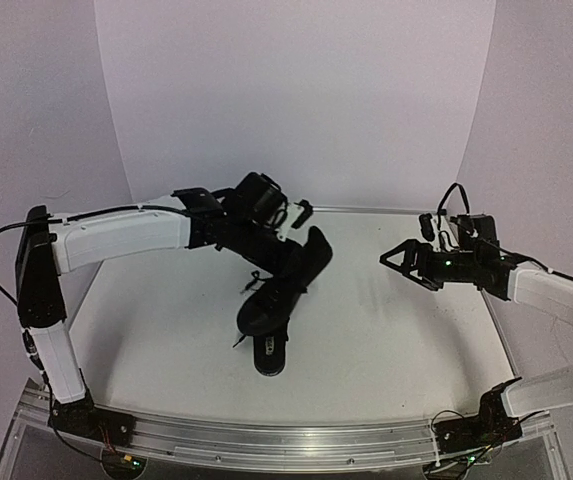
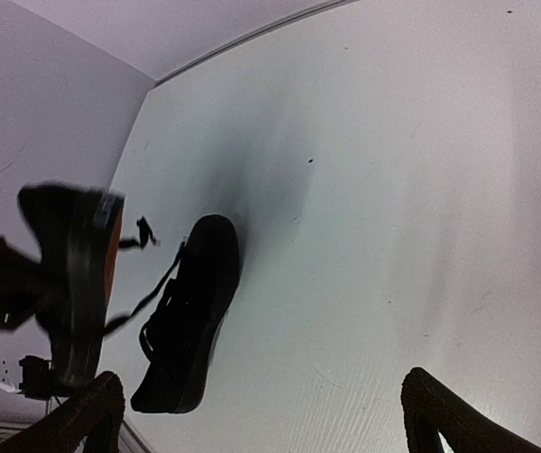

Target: Tie the shoes

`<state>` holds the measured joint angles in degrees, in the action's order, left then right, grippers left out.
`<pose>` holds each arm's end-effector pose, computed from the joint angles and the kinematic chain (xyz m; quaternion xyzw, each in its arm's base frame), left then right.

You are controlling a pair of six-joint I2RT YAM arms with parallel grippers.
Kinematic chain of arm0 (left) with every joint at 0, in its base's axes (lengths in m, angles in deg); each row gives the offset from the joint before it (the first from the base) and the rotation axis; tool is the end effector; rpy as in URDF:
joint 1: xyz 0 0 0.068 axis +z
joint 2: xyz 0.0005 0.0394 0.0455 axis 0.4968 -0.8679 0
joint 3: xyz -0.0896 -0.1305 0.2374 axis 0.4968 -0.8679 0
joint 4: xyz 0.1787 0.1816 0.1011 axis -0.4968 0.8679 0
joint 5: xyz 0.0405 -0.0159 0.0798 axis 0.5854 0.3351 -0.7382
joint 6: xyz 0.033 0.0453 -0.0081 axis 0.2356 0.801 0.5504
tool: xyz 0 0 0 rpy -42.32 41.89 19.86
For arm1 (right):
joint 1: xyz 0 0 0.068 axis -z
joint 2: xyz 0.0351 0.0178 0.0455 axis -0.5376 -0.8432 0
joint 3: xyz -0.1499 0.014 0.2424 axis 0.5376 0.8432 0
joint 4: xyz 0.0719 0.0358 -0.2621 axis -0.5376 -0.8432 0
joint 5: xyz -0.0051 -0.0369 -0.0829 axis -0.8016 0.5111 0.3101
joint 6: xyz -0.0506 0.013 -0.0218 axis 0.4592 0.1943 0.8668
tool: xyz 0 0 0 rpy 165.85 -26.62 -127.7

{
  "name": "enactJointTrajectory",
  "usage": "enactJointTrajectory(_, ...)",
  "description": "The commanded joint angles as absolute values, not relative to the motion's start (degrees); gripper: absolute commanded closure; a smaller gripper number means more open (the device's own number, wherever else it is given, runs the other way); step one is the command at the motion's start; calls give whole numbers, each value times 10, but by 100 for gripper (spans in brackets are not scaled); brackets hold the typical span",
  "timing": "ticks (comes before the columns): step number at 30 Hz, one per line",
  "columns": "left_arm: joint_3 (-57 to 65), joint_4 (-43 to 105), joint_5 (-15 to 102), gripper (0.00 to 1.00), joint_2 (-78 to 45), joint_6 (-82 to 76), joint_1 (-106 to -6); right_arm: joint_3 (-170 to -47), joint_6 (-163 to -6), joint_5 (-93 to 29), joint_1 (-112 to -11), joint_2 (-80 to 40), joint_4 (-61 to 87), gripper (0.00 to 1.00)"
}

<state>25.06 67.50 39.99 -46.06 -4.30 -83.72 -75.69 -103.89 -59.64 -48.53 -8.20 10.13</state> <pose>0.2542 -0.3542 0.3057 0.3357 0.8639 -0.2385 0.2901 0.2548 0.0971 0.2566 -0.0758 0.8371 0.4169 0.3459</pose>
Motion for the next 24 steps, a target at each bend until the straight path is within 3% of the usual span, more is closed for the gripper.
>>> enactJointTrajectory(1,273,600,408,100,-494,-139,-918,-794,-1070,-493,-484,-63,69,2)
enactJointTrajectory(6,316,594,377,100,-598,-217,-958,-801,-1081,-456,-468,-37,40,2)
enactJointTrajectory(12,319,624,289,100,-628,-263,-949,-802,-1070,-470,-461,-16,24,2)
enactJointTrajectory(24,146,730,225,100,-485,-186,-789,-784,-1044,-478,-460,-33,19,2)
